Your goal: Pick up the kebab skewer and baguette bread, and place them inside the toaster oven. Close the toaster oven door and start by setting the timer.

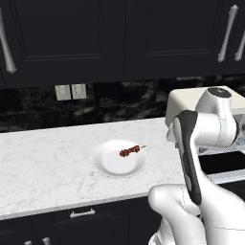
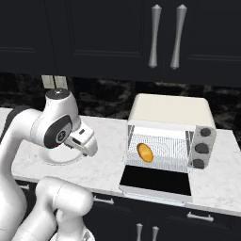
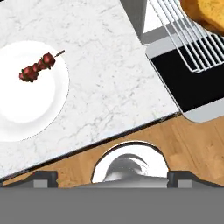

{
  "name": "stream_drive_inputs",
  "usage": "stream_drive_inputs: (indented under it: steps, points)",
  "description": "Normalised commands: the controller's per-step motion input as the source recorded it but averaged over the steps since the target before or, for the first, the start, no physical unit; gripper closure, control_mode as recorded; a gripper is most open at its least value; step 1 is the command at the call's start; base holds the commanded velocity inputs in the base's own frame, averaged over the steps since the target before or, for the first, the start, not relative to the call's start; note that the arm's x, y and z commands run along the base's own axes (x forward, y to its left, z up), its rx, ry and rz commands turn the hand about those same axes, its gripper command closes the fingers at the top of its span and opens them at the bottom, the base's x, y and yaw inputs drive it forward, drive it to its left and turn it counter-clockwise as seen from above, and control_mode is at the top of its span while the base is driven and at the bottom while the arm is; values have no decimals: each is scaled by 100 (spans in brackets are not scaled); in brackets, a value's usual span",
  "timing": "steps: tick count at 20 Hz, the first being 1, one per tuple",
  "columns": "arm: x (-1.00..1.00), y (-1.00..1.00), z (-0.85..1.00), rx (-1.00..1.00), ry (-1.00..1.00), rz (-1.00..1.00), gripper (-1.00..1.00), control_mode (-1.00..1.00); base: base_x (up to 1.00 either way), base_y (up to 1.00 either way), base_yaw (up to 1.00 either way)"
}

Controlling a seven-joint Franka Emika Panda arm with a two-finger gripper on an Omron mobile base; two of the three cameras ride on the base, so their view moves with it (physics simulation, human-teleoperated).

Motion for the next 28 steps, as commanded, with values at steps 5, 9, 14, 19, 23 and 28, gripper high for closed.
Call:
stream_drive_inputs:
  steps: [5, 9, 14, 19, 23, 28]
  points:
    - [44, 96, 0, -4, 1, -34, -100, -100, 0, 0, 0]
    - [57, 84, -14, 0, 3, -34, -100, -100, 0, 0, 0]
    - [34, 75, -49, 0, 2, -31, -100, -100, 0, 0, 0]
    - [70, 1, -32, -1, 7, -11, -100, -100, 0, 0, 0]
    - [77, -10, -19, -1, 13, 0, -100, -100, 0, 0, 0]
    - [56, 6, -27, -1, 15, 1, -100, -100, 0, 0, 0]
